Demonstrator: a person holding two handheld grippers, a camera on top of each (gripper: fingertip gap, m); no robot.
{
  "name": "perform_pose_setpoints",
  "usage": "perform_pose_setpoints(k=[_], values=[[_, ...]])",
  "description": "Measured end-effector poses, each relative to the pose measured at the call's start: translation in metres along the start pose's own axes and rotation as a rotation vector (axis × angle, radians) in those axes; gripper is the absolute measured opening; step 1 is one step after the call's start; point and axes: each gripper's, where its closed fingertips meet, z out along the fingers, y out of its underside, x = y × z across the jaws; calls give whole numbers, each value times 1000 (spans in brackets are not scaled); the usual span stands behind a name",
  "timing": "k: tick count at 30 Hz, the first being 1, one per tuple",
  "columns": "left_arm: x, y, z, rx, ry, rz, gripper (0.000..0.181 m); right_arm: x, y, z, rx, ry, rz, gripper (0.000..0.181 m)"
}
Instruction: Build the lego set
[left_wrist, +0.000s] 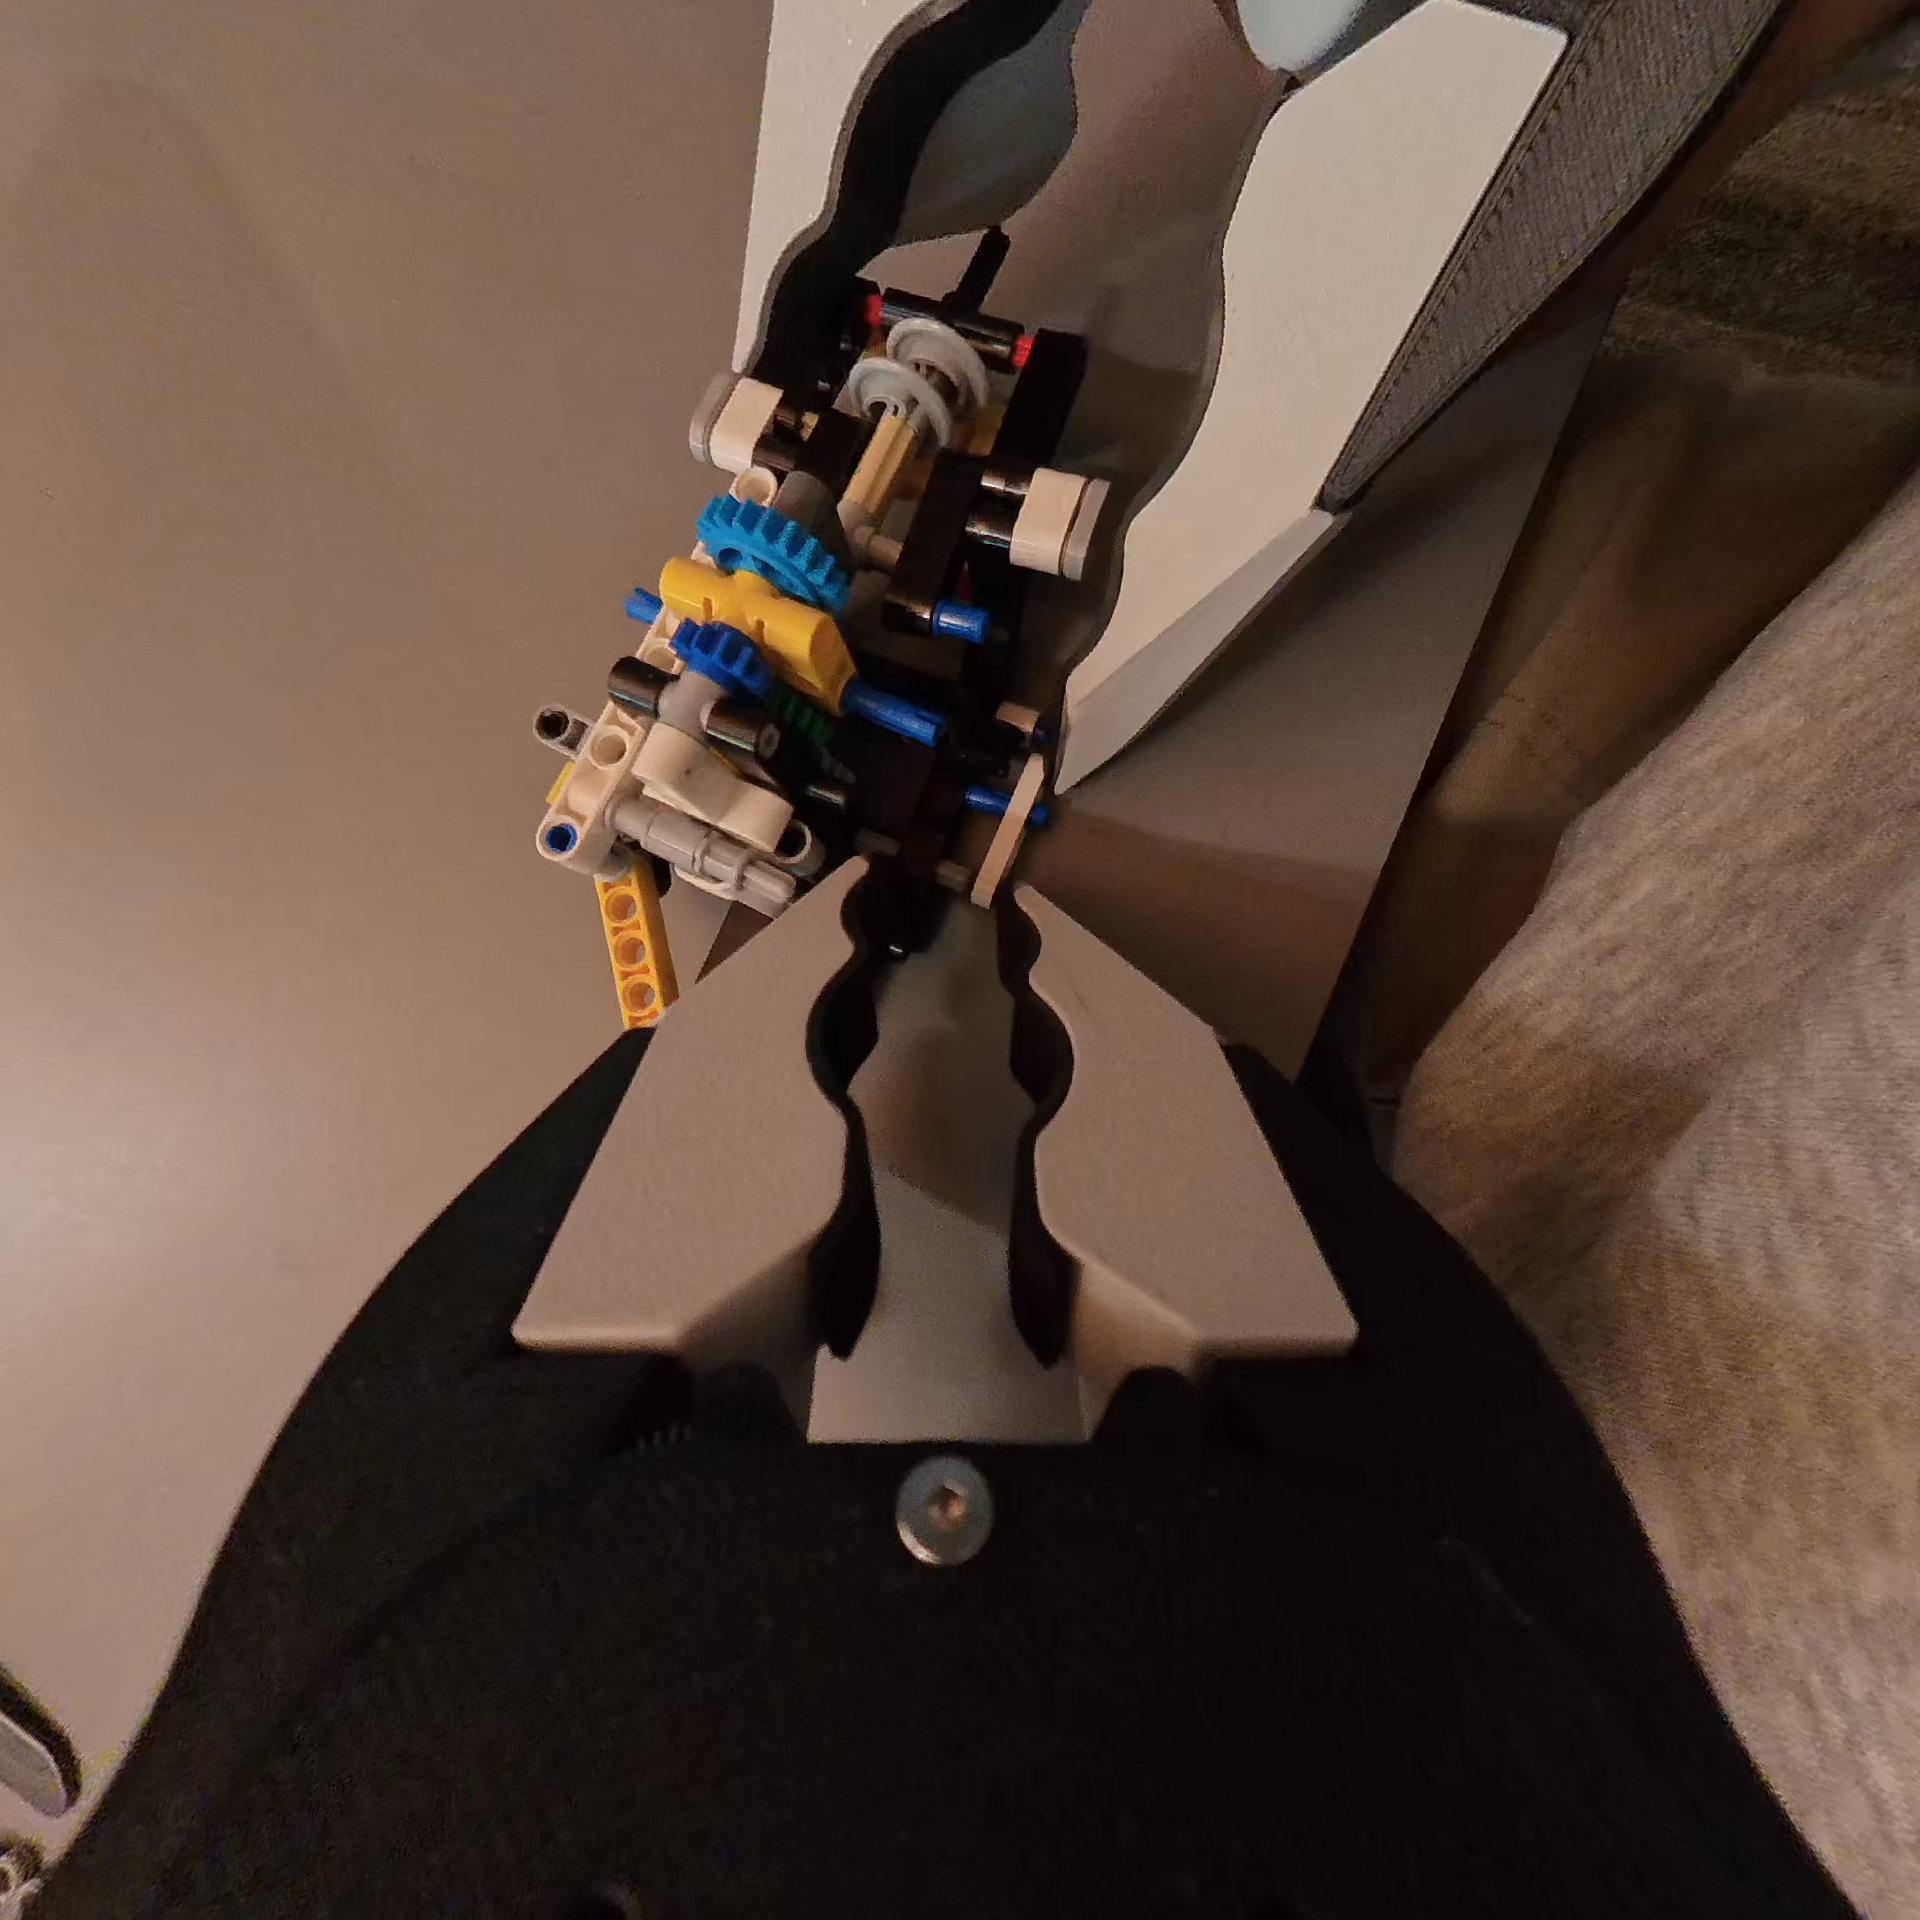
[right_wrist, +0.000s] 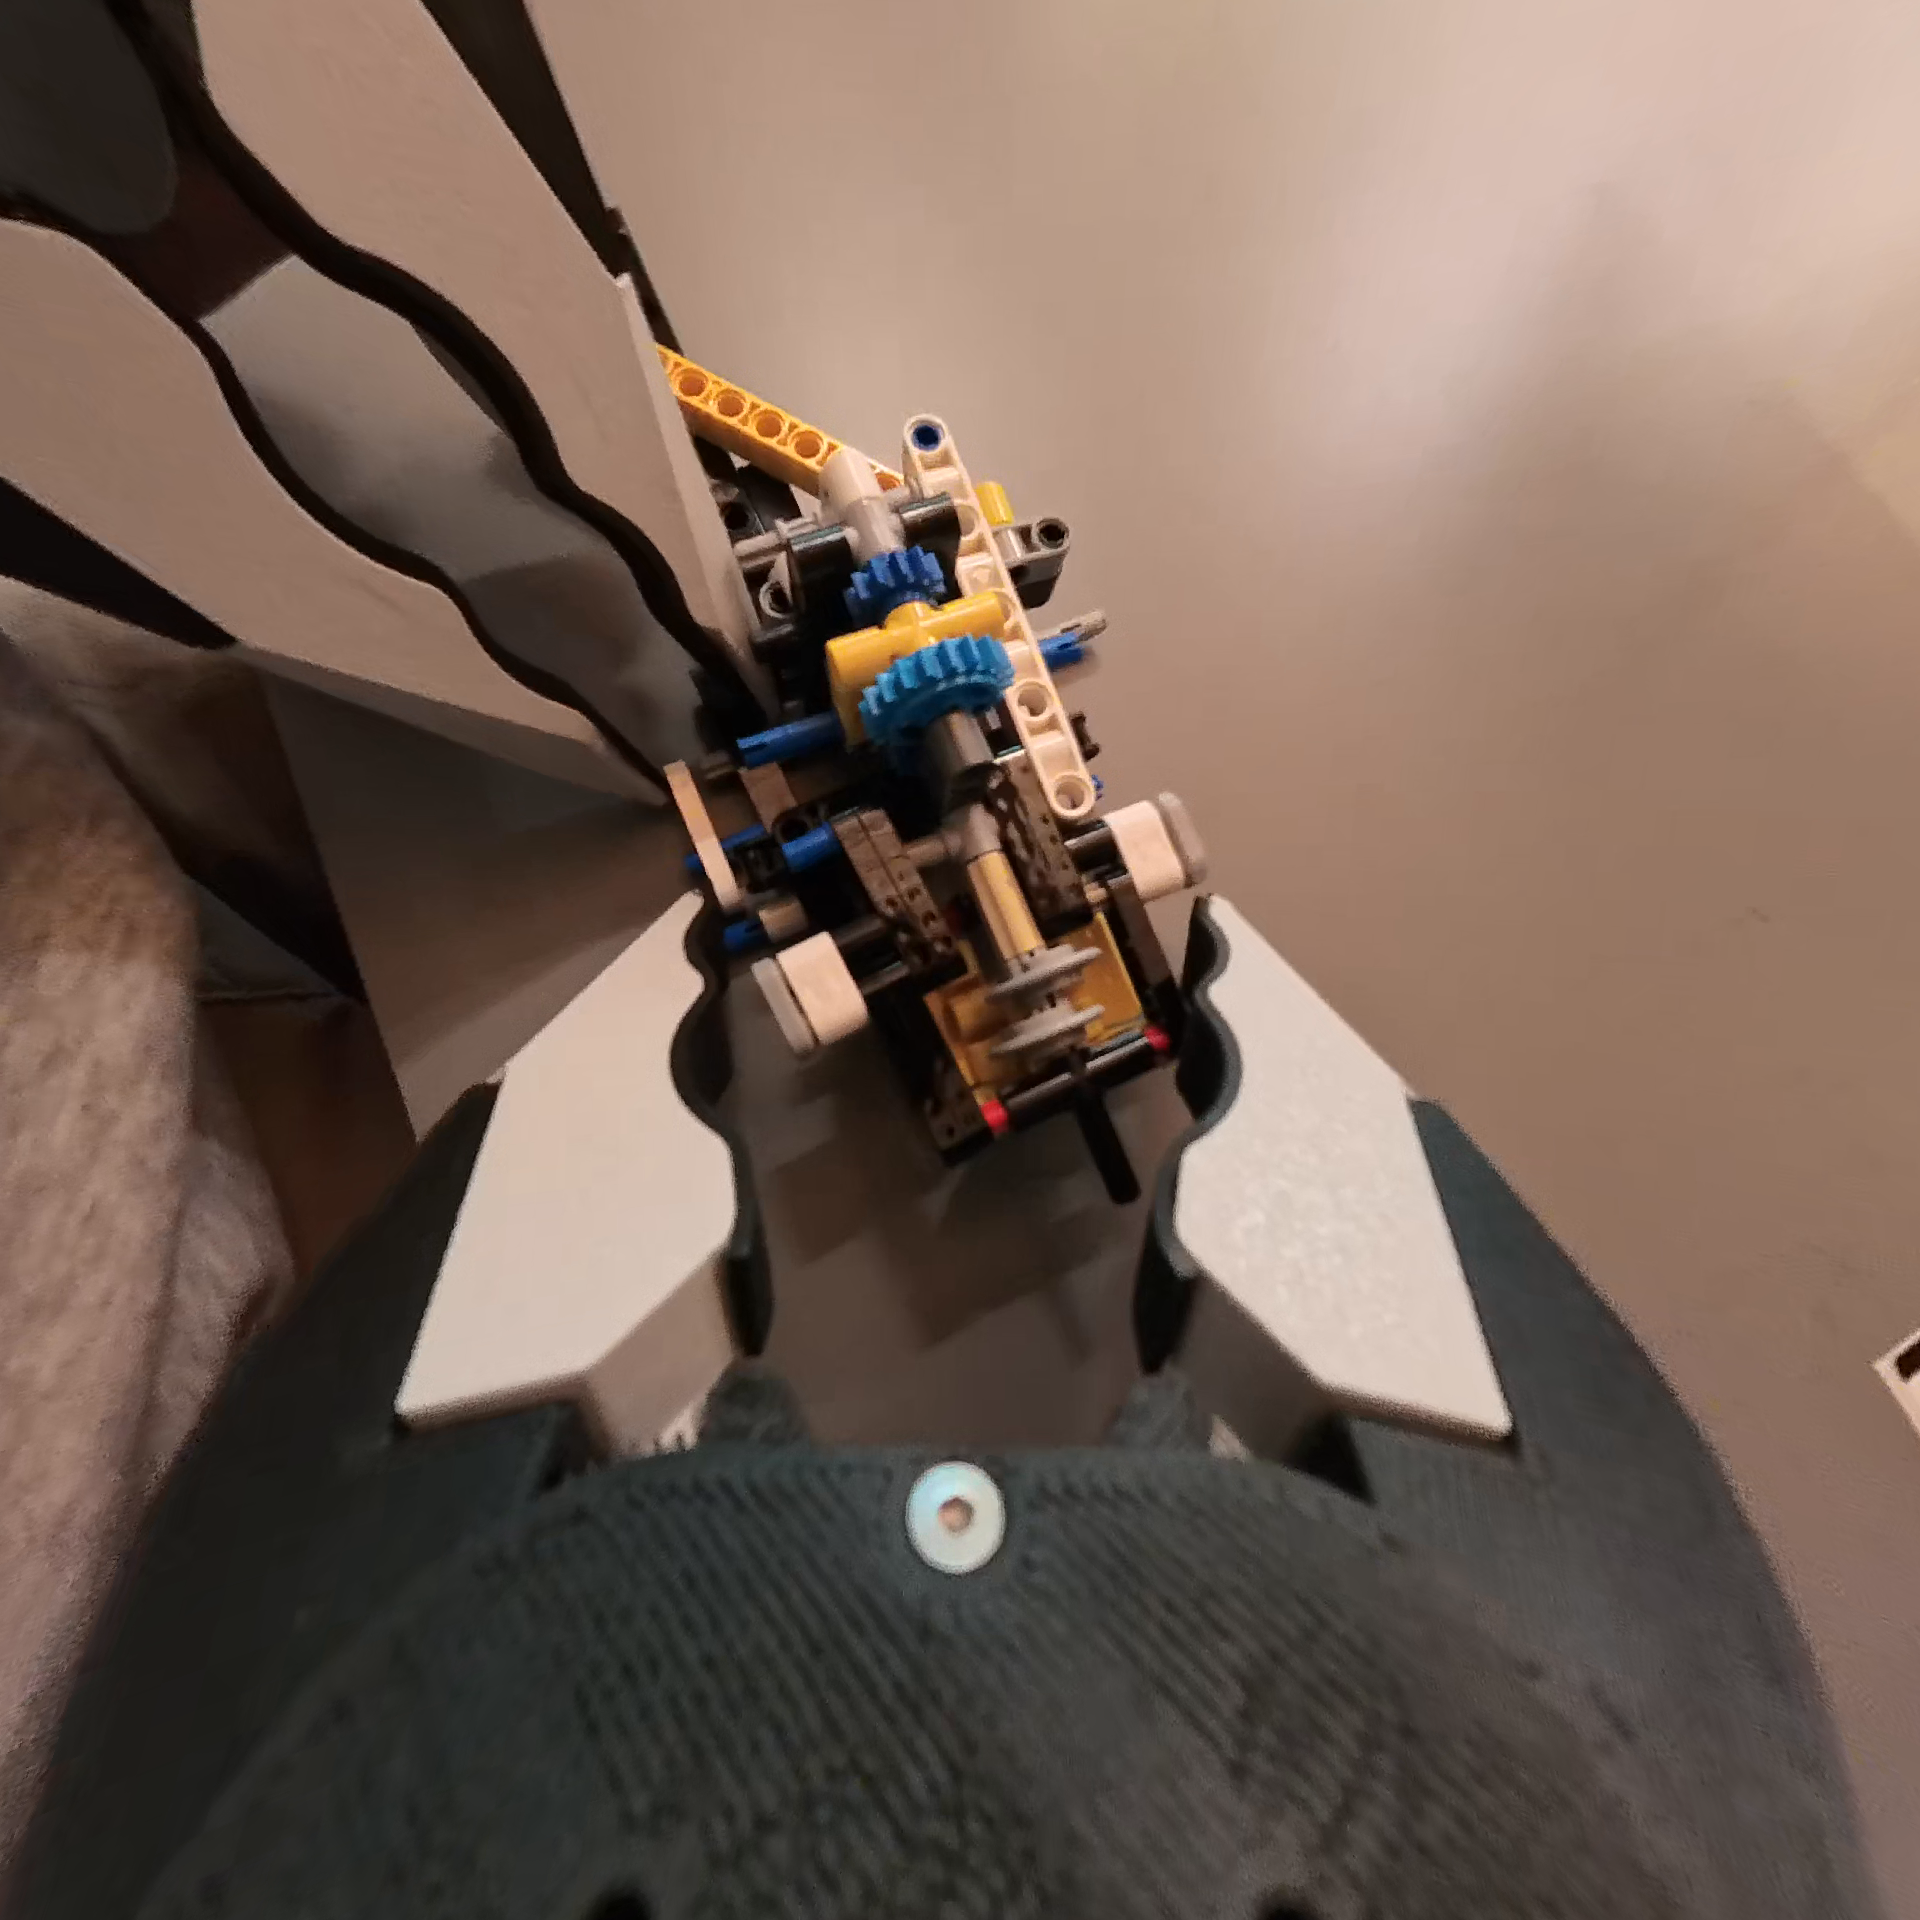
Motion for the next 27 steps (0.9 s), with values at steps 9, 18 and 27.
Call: perform_pose_setpoints(k=[9, 18, 27], values=[[3, -3, 1, 36, 11, -44, 23, 0, 0, 0, 8, 10, 31, 88], [12, -8, 3, 59, 36, -65, 2, 1, 0, -1, 7, 34, 41, 85], [6, -4, -2, 28, -18, 6, 29, 0, 1, -1, 12, 7, 37, 85]])
